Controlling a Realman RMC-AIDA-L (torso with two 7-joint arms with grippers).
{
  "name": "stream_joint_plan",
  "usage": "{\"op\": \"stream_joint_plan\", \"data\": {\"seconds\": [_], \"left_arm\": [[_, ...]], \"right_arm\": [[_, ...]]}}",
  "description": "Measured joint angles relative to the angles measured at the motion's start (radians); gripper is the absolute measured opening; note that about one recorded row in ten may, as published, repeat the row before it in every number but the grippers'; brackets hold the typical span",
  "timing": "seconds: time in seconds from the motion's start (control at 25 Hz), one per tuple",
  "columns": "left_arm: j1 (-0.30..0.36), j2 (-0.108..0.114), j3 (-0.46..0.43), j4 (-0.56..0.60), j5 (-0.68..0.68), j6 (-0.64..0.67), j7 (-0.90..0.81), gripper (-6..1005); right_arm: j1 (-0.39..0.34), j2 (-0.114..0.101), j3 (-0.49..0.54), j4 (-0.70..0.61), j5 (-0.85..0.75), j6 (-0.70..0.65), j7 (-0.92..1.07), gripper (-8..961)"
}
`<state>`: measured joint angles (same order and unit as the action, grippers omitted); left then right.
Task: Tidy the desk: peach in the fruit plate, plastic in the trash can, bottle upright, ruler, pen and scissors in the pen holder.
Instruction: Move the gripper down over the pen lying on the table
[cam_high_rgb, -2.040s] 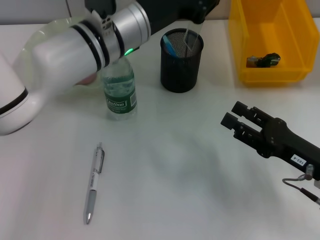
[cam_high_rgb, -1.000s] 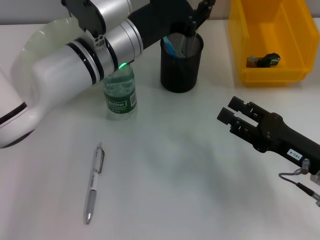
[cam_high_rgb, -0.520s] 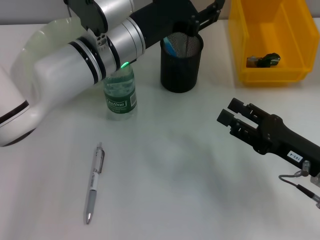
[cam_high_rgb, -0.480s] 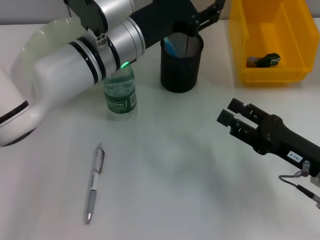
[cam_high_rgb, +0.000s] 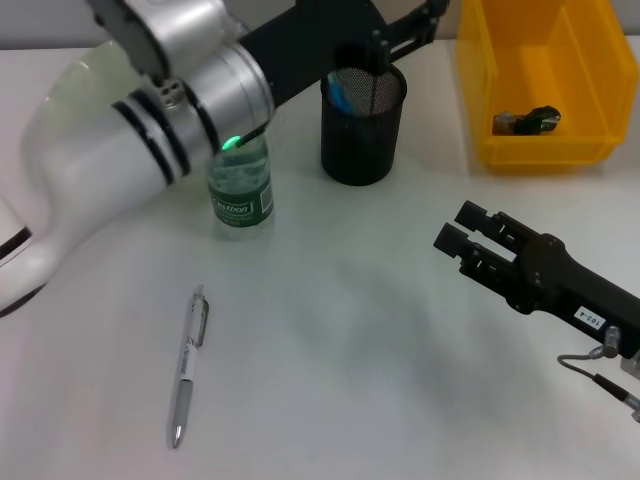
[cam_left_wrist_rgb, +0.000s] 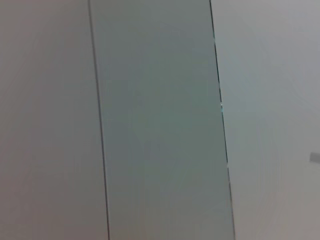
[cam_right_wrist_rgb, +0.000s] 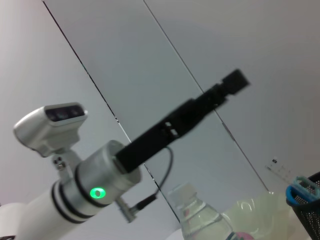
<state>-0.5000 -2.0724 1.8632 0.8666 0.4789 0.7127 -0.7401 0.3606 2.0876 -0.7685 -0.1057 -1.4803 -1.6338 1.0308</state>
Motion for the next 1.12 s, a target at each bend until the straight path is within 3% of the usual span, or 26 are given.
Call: {"op": "stream_joint_plan", "data": {"seconds": [0.08, 0.12, 0.16, 0.2, 0.28, 0.32, 0.4, 0.48, 0.56, 0.72, 0.76, 0.84, 0.88, 0.92, 1.04, 1.08, 1.12], "left_arm": [[0.073, 0.015, -0.008, 0.087, 0.083, 0.025, -0.116, 759], [0.073, 0.015, -0.008, 0.087, 0.083, 0.025, -0.116, 757], [0.116, 0.032, -0.033, 0.143, 0.193, 0.081, -0.24, 754], [0.116, 0.032, -0.033, 0.143, 0.193, 0.081, -0.24, 754], [0.153, 0.055, -0.12, 0.19, 0.349, 0.247, -0.458, 754], [0.153, 0.055, -0.12, 0.19, 0.349, 0.247, -0.458, 755], [0.162, 0.06, -0.206, 0.195, 0.443, 0.395, -0.561, 755], [0.163, 0.06, -0.347, 0.197, 0.582, 0.643, -0.665, 755], [0.16, 0.056, -0.44, 0.206, 0.672, 0.755, -0.745, 755], [0.16, 0.053, -0.522, 0.25, 0.801, 0.809, -0.867, 755], [0.163, 0.054, -0.556, 0.316, 0.917, 0.814, -0.957, 755], [0.164, 0.053, -0.569, 0.359, 0.995, 0.814, -1.012, 754], [0.163, 0.05, -0.586, 0.439, 1.142, 0.814, -1.128, 754], [0.163, 0.05, -0.586, 0.439, 1.142, 0.814, -1.128, 754], [0.153, 0.03, -0.593, 0.554, 1.354, 0.831, -1.298, 754], [0.148, 0.013, -0.59, 0.6, 1.476, 0.841, -1.351, 754], [0.148, 0.013, -0.59, 0.6, 1.476, 0.841, -1.351, 754]], "right_arm": [[-0.002, 0.0, 0.0, 0.0, -0.001, 0.0, 0.0, 686], [-0.002, 0.0, 0.0, 0.0, -0.001, 0.0, 0.0, 686], [-0.003, 0.0, 0.0, 0.0, -0.001, 0.0, 0.0, 686], [-0.003, 0.0, 0.0, 0.001, -0.002, 0.0, 0.0, 686], [-0.003, 0.0, 0.0, 0.001, -0.002, 0.001, 0.0, 686], [-0.003, 0.0, 0.0, 0.001, -0.002, 0.001, 0.0, 686], [-0.001, 0.0, 0.0, 0.001, -0.002, 0.004, 0.0, 686], [0.004, 0.0, 0.0, 0.002, -0.004, 0.008, 0.0, 686], [0.005, 0.0, 0.0, 0.001, -0.005, 0.008, 0.0, 686], [0.006, 0.0, 0.0, 0.002, -0.005, 0.009, 0.0, 686], [0.006, 0.0, 0.0, 0.002, -0.005, 0.01, 0.0, 686], [0.006, 0.0, 0.0, 0.003, -0.005, 0.011, 0.0, 687], [0.006, 0.0, 0.0, 0.003, -0.005, 0.012, 0.0, 687], [0.006, 0.0, 0.0, 0.003, -0.005, 0.012, 0.0, 687], [0.008, 0.0, 0.0, 0.003, -0.005, 0.015, 0.0, 687], [0.009, 0.0, 0.0, 0.003, -0.005, 0.021, 0.0, 687], [0.009, 0.0, 0.0, 0.003, -0.005, 0.021, 0.0, 687]]}}
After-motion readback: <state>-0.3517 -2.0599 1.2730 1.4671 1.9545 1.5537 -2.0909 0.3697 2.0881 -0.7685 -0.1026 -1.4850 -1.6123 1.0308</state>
